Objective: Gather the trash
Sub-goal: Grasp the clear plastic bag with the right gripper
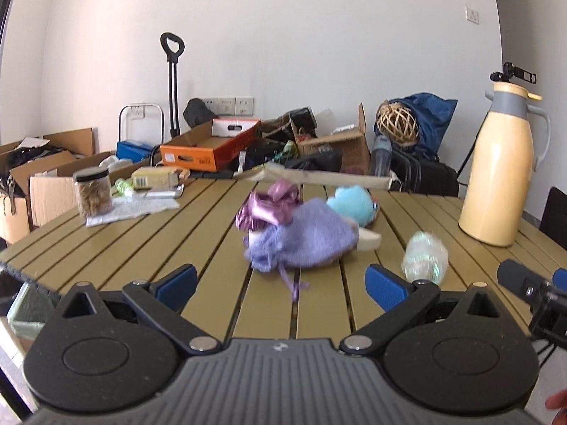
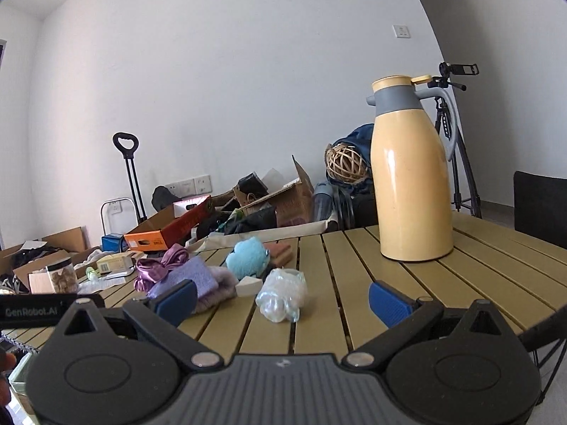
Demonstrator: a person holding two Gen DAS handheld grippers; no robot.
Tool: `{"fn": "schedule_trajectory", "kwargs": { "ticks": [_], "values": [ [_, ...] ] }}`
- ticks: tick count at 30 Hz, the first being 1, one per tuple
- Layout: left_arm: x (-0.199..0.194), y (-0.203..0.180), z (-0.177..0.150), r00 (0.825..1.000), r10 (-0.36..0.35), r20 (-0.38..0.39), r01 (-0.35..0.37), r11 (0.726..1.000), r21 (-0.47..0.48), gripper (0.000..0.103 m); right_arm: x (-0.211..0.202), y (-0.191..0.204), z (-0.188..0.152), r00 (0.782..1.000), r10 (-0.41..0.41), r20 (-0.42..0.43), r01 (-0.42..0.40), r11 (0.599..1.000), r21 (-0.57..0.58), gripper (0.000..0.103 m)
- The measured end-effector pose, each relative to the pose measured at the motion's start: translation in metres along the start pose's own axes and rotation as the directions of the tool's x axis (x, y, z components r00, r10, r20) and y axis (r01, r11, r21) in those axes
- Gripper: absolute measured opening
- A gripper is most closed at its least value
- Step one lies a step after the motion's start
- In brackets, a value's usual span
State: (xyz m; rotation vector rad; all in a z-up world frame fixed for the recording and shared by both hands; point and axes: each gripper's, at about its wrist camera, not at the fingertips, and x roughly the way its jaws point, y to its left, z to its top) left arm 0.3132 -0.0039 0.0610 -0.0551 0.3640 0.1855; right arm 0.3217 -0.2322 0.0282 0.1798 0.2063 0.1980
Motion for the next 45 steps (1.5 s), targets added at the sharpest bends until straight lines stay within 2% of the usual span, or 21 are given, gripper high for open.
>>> {"fn": "schedule_trajectory", "kwargs": {
  "ticks": [5, 12, 18, 24, 31, 34, 36, 37, 45],
  "values": [
    [0.025, 0.002, 0.018, 1.000, -0.001, 0.012, 0.002, 0.999, -0.035, 0.103, 0.029, 0.004, 0.008, 1.000, -0.022, -0.003, 0.022, 1.000, -0.022, 0.103],
    [0.066, 0.006, 0.037, 1.000, -0.008, -0.006, 0.008, 0.999, -0.033, 0.103, 0.081, 0.016, 0.014, 0.996, -0.072, -0.042, 0.069, 0.995, -0.070, 0.103],
    [0.101, 0.007, 0.042, 0.998, -0.037, -0.054, 0.037, 0.999, -0.009, 0.103, 0.131, 0.015, 0.008, 0.984, -0.121, -0.127, 0.119, 0.993, -0.025, 0.103],
    [0.124, 0.008, 0.037, 0.994, -0.060, -0.088, 0.060, 0.998, -0.003, 0.103, 0.164, 0.021, -0.002, 0.966, -0.160, -0.201, 0.155, 0.987, -0.038, 0.100],
    [0.138, 0.012, 0.030, 0.990, -0.066, -0.128, 0.068, 0.998, 0.009, 0.103, 0.179, 0.031, -0.014, 0.948, -0.209, -0.241, 0.187, 0.976, -0.112, 0.084],
    [0.141, 0.015, 0.028, 0.988, -0.061, -0.139, 0.064, 0.998, 0.012, 0.103, 0.181, 0.030, -0.013, 0.944, -0.207, -0.256, 0.187, 0.977, -0.100, 0.073],
    [0.141, 0.017, 0.028, 0.988, -0.059, -0.141, 0.061, 0.998, 0.011, 0.103, 0.183, 0.028, -0.013, 0.944, -0.191, -0.268, 0.175, 0.981, -0.082, 0.053],
    [0.141, 0.018, 0.027, 0.988, -0.057, -0.141, 0.059, 0.998, 0.011, 0.103, 0.183, 0.027, -0.013, 0.945, -0.179, -0.274, 0.165, 0.984, -0.071, 0.047],
    [0.142, 0.020, 0.026, 0.987, -0.055, -0.151, 0.058, 0.998, 0.010, 0.103, 0.174, 0.020, -0.011, 0.960, -0.130, -0.248, 0.128, 0.991, -0.024, 0.039]
  ]
}}
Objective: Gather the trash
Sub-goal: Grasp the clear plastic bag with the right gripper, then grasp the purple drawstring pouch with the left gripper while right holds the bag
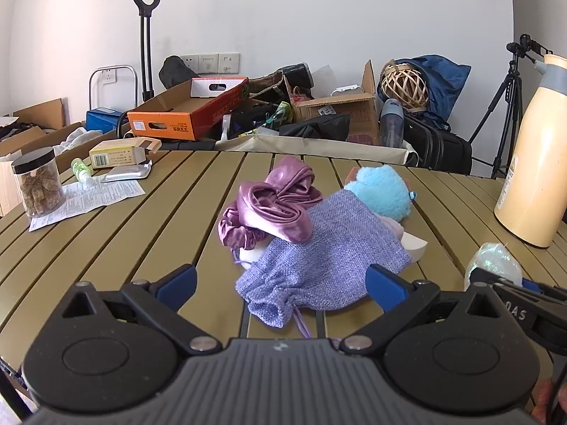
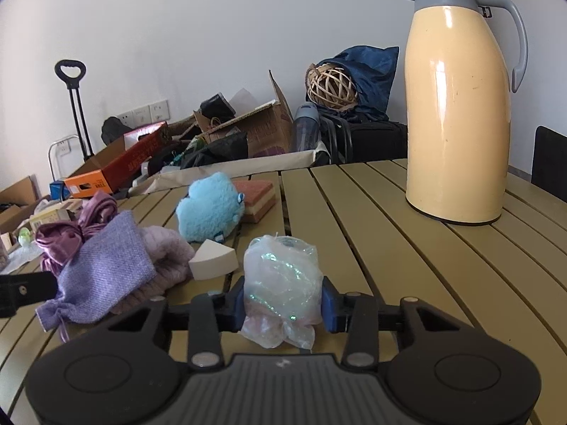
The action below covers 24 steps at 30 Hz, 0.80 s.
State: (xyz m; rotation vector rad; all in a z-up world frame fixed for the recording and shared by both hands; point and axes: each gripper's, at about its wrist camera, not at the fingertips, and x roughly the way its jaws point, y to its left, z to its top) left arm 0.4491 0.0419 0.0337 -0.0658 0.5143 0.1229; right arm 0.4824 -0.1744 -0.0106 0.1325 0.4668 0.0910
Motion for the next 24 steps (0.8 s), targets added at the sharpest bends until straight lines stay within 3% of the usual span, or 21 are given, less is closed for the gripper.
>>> {"fn": "schedule_trajectory", "kwargs": {
  "ticks": [13, 19, 24],
  "values": [
    [0.005, -0.020, -0.005, 0.999, -0.035, -0.018, 0.036, 0.997, 0.069, 0.103, -0.043, -0.033, 0.012, 0.993, -0.001, 0.115, -0.002, 1.000, 0.029, 0.038],
    [0.030, -0.042, -0.006, 0.998, 0.018, -0.066, -0.003, 0.976, 0.219, 0.103, -0.048, -0.056, 0.015, 0.993, -0.013, 0.122, 0.004, 0.997, 0.073, 0.038],
    [0.053, -0.043, -0.004, 0.991, 0.048, -0.128, -0.017, 0.971, 0.238, 0.103, -0.051, -0.070, 0.017, 0.992, -0.012, 0.128, -0.002, 0.994, 0.113, 0.038]
  ]
}}
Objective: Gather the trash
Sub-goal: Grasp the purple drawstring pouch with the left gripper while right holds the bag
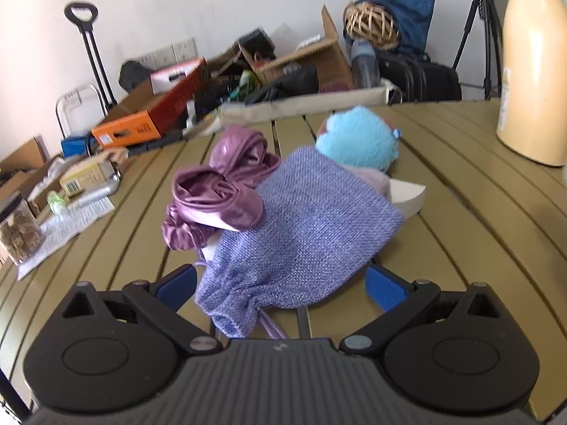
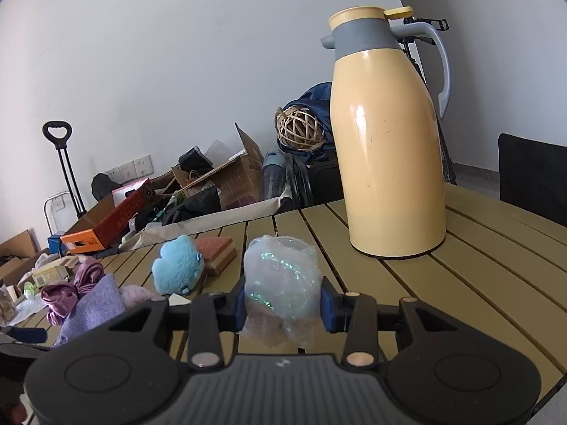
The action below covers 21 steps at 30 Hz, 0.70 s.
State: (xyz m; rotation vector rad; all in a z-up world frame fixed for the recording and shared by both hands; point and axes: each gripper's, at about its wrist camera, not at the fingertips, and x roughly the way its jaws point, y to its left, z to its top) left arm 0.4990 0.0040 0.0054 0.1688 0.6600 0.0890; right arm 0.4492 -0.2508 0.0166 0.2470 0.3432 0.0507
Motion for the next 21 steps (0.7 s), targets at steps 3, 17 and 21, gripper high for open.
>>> {"fn": "schedule_trajectory", "kwargs": {
  "ticks": [3, 17, 21],
  "values": [
    [0.014, 0.003, 0.002, 0.999, 0.000, -0.040, -0.001, 1.000, -0.020, 0.103, -0.002, -0.002, 0.001, 1.000, 0.012, 0.004, -0.012, 1.000, 0.012, 0.038],
    [0.018, 0.010, 0.002, 1.000, 0.001, -0.026, -0.003, 0.996, -0.085, 0.081, -0.012, -0.014, 0.002, 1.000, 0.017, 0.017, -0.018, 0.999, 0.039, 0.038],
    [0.010, 0.013, -0.003, 1.000, 0.004, -0.010, -0.005, 0.995, -0.095, 0.066, -0.013, -0.015, 0.003, 1.000, 0.016, 0.018, -0.017, 0.999, 0.046, 0.038]
  ]
}}
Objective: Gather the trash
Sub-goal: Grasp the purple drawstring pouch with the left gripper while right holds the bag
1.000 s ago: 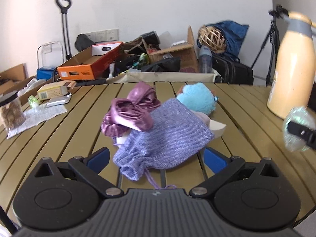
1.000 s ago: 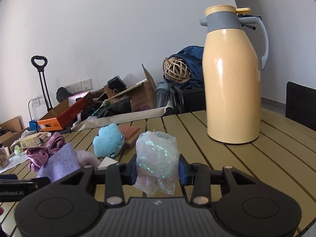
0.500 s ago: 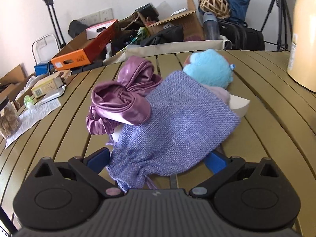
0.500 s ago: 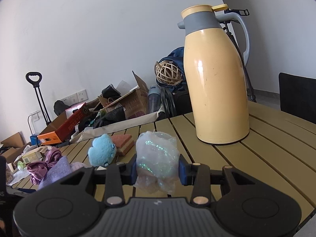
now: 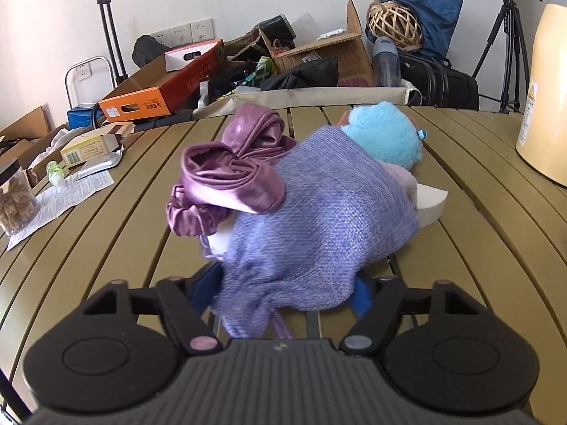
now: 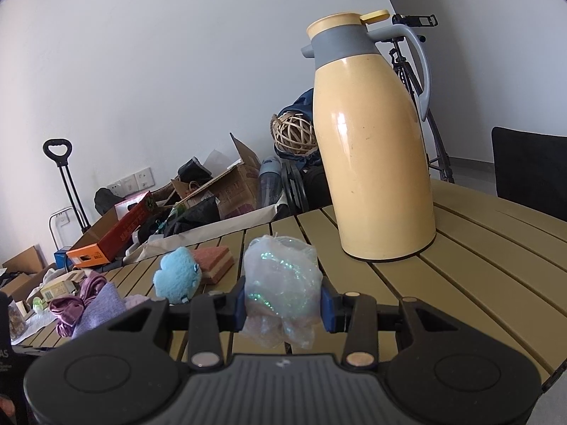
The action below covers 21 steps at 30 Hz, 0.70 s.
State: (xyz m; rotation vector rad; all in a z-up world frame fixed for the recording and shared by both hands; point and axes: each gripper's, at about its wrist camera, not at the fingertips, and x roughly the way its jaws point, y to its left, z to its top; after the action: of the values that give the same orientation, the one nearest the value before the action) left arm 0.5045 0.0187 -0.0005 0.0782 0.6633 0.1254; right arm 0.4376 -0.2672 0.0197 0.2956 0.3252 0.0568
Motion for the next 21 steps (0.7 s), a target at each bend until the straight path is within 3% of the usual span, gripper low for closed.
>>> {"fn": "schedule_trajectory", "kwargs": {
  "ticks": [9, 21],
  "values": [
    [-0.023, 0.005, -0.011, 0.999, -0.005, 0.048, 0.005, 1.000, 0.005, 0.031, -0.006, -0.002, 0.000, 1.000, 0.005, 0.008, -0.005, 1.000, 0.005, 0.038],
    [-0.088, 0.002, -0.029, 0.984, -0.027, 0.176, 0.027, 1.000, 0.000, 0.026, -0.031, 0.000, -0.005, 1.000, 0.026, 0.008, -0.025, 0.999, -0.030, 0.038]
  ]
}}
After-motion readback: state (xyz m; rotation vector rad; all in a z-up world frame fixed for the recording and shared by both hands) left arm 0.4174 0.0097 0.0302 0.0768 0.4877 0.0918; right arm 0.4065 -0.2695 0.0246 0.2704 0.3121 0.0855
